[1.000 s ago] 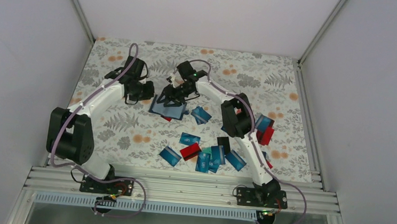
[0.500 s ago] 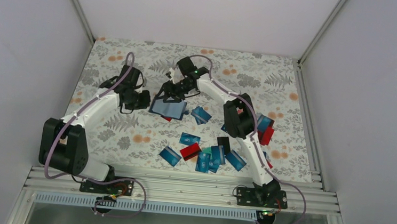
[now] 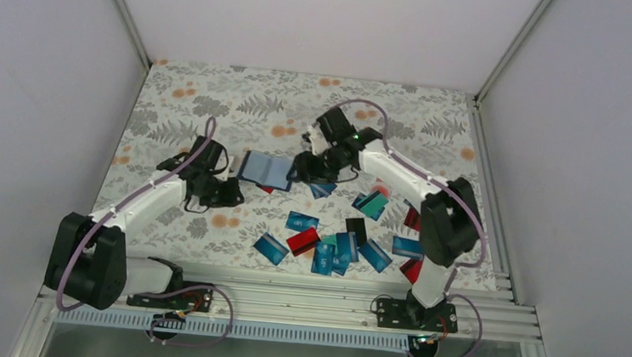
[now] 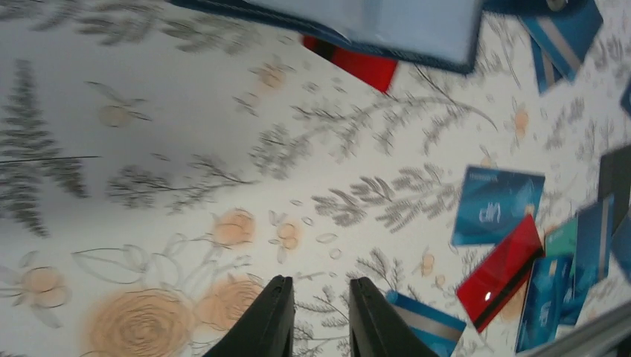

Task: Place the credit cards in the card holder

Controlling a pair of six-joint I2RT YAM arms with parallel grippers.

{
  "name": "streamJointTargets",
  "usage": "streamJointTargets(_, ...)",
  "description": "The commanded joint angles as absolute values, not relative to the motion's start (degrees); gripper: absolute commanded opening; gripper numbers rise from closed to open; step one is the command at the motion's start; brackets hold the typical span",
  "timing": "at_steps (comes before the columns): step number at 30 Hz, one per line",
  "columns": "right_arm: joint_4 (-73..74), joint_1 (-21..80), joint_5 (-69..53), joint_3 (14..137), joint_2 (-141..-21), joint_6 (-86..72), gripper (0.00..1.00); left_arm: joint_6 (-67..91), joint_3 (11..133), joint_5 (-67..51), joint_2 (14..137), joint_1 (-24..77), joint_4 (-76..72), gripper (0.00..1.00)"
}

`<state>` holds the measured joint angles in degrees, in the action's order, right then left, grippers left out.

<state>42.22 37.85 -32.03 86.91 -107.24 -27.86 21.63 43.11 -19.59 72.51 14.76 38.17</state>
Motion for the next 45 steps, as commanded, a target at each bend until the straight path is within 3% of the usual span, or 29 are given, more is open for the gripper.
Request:
streamJointTargets(1, 40.1, 38.3, -23.8, 75.1, -99.0, -32.4, 0.56, 22.4, 42.5, -22.3, 72.0, 19.5, 35.0, 0.22)
streamJointTargets(15, 37.0, 40.5, -21.3, 47.5, -79.2, -44.4, 0.6, 24.6, 42.6, -21.9, 79.9, 36.7, 28.4, 0.41)
streamJointTargets(32, 43.1, 45.0, -23.4, 31.6, -63.6, -56.4, 0.65, 21.3, 56.5, -22.7, 97.3, 52.0, 22.0, 0.46)
streamJointTargets(45, 45.0, 45.6, -22.7, 29.2, -59.3, -57.8, 0.67, 20.1, 64.7, -19.0, 110.7, 58.1, 24.8, 0.46)
